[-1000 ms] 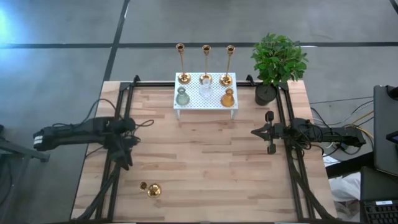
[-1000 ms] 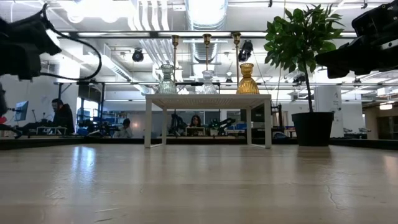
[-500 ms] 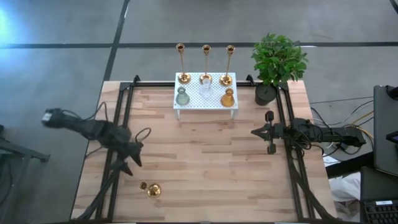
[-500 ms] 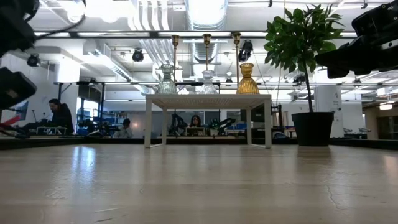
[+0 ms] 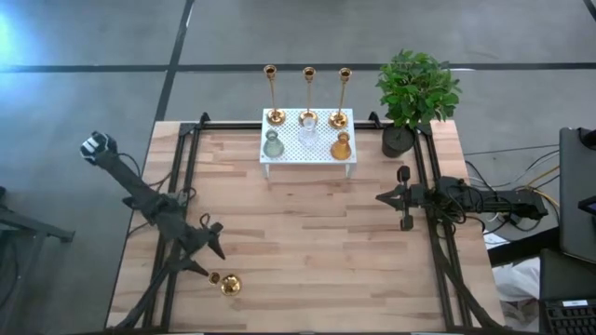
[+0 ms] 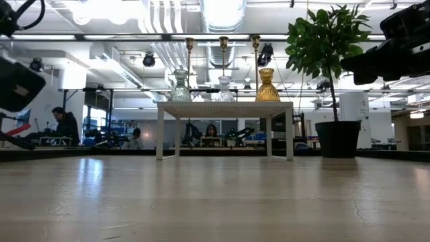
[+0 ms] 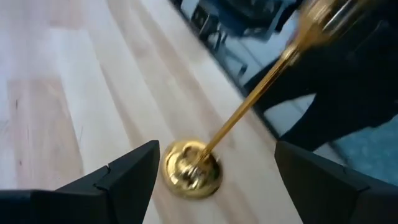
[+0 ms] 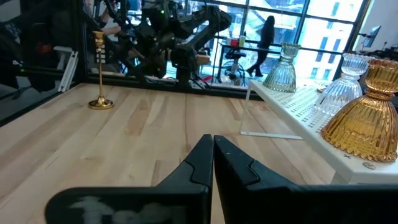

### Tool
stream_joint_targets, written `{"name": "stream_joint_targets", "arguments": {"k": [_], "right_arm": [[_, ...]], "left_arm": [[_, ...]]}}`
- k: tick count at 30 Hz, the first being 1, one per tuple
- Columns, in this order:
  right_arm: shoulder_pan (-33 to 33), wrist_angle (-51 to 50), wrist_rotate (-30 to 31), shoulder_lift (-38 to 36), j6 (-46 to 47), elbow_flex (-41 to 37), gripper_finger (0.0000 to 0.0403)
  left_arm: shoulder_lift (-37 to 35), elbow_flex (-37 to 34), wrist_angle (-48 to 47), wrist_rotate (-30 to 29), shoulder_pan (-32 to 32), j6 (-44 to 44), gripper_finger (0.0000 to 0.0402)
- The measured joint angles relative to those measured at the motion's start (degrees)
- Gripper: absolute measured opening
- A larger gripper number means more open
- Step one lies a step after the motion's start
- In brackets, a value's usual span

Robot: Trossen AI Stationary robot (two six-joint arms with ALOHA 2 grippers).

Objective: Pick & Place candle stick holders
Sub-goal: Put the gold candle holder on the shelf

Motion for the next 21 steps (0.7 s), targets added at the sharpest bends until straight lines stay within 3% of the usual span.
{"name": "stream_joint_targets", "arguments": {"k": [8,21], "right_arm": [[0.02,-0.02,0.0,0.0,0.0,0.0,0.0009],[-0.01,-0.02,0.0,0.0,0.0,0.0,0.0009]], "left_arm": [[8.74,1.03,5.66,0.0,-0.02,10.89,0.0322],[22.08,5.79,16.95,4.06,-0.21,15.83,0.0322]]}}
